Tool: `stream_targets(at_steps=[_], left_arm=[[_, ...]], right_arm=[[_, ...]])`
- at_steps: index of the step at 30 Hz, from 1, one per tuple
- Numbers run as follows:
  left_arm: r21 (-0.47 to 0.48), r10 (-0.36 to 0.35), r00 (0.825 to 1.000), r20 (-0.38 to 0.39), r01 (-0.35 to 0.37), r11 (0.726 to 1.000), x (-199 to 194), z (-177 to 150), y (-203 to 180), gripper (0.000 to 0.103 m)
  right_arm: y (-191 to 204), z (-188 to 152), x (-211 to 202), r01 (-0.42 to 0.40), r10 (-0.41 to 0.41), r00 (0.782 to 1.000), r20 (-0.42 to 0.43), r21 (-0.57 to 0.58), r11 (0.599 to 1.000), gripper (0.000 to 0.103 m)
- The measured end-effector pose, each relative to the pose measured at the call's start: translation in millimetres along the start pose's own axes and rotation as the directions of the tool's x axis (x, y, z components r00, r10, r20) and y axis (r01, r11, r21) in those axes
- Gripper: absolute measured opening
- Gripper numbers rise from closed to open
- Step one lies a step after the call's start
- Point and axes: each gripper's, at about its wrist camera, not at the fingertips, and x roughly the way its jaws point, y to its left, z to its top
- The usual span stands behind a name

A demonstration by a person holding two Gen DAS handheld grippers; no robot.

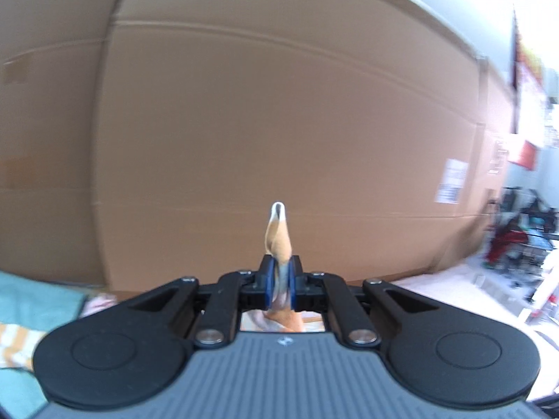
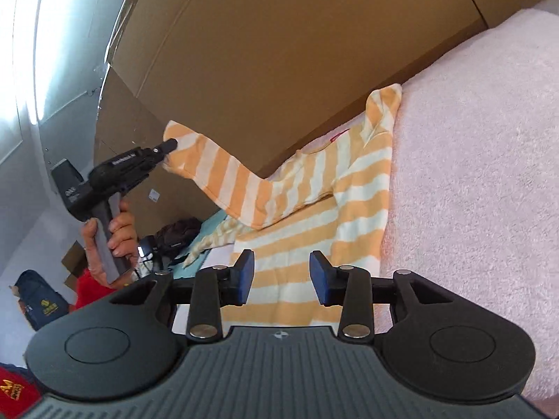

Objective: Fold clothes

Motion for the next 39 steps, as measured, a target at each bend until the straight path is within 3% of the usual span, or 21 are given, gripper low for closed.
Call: stream_targets(at_steps=[4, 6, 7, 12, 16, 18, 21, 23, 26, 32, 33, 35, 38, 39], left_arm=[[0.021, -0.12, 0.993, -0.007, 0.121, 0.992, 5, -3, -24, 0.003], [-0.002, -0.212, 0.977, -0.019, 0.212, 0.977, 6, -4, -29, 0.002], [-0.006, -0.278, 0.96, -0.025, 0.278, 0.961, 5, -8, -36, 0.002], [0.126, -0.438, 0.899, -0.002, 0.435, 0.892, -15, -13, -76, 0.003], [0.176, -0.579, 0.815, 0.005, 0.569, 0.803, -45, -18, -98, 0.003], [0.249, -0.594, 0.803, -0.041, 0.584, 0.773, -59, -29, -107, 0.003], [0.329, -0.561, 0.813, -0.156, 0.579, 0.746, -65, -50, -116, 0.003], [0.334, -0.537, 0.811, -0.232, 0.585, 0.739, -65, -63, -114, 0.003], [0.352, -0.522, 0.795, -0.31, 0.606, 0.714, -73, -79, -118, 0.003], [0.355, -0.555, 0.749, -0.361, 0.661, 0.661, -94, -105, -127, 0.003], [0.327, -0.579, 0.731, -0.36, 0.681, 0.656, -93, -106, -127, 0.003], [0.3, -0.589, 0.715, -0.377, 0.696, 0.653, -89, -115, -127, 0.003], [0.26, -0.602, 0.69, -0.402, 0.716, 0.648, -84, -130, -128, 0.003], [0.235, -0.609, 0.674, -0.419, 0.728, 0.644, -80, -135, -128, 0.003]], right_arm=[[-7, 9, 13, 0.06, -0.06, 0.998, -0.004, 0.021, 0.998, 0.043], [-13, 13, 18, 0.084, -0.085, 0.996, 0.005, 0.041, 0.996, 0.043], [-17, 15, 17, 0.092, -0.093, 0.996, 0.015, 0.056, 0.994, 0.043], [-37, 16, 11, 0.101, -0.104, 0.994, 0.021, 0.138, 0.985, 0.045], [-39, 6, 9, 0.124, -0.123, 0.992, -0.015, 0.117, 0.985, 0.045], [-39, 2, 9, 0.133, -0.13, 0.991, -0.035, 0.101, 0.986, 0.045], [-42, 2, 12, 0.123, -0.119, 0.992, -0.044, 0.109, 0.986, 0.045], [-42, 5, 18, 0.114, -0.108, 0.992, -0.06, 0.114, 0.987, 0.045], [-36, 9, 27, 0.124, -0.118, 0.99, -0.077, 0.08, 0.989, 0.045], [-38, 13, 23, 0.126, -0.119, 0.99, -0.08, 0.093, 0.988, 0.047], [-40, 12, 21, 0.116, -0.108, 0.991, -0.083, 0.103, 0.988, 0.048], [-42, 10, 18, 0.099, -0.087, 0.991, -0.101, 0.114, 0.989, 0.047], [-38, 10, 10, 0.132, -0.126, 0.988, -0.087, 0.063, 0.989, 0.046], [-36, 11, 8, 0.151, -0.148, 0.986, -0.077, 0.043, 0.988, 0.046]])
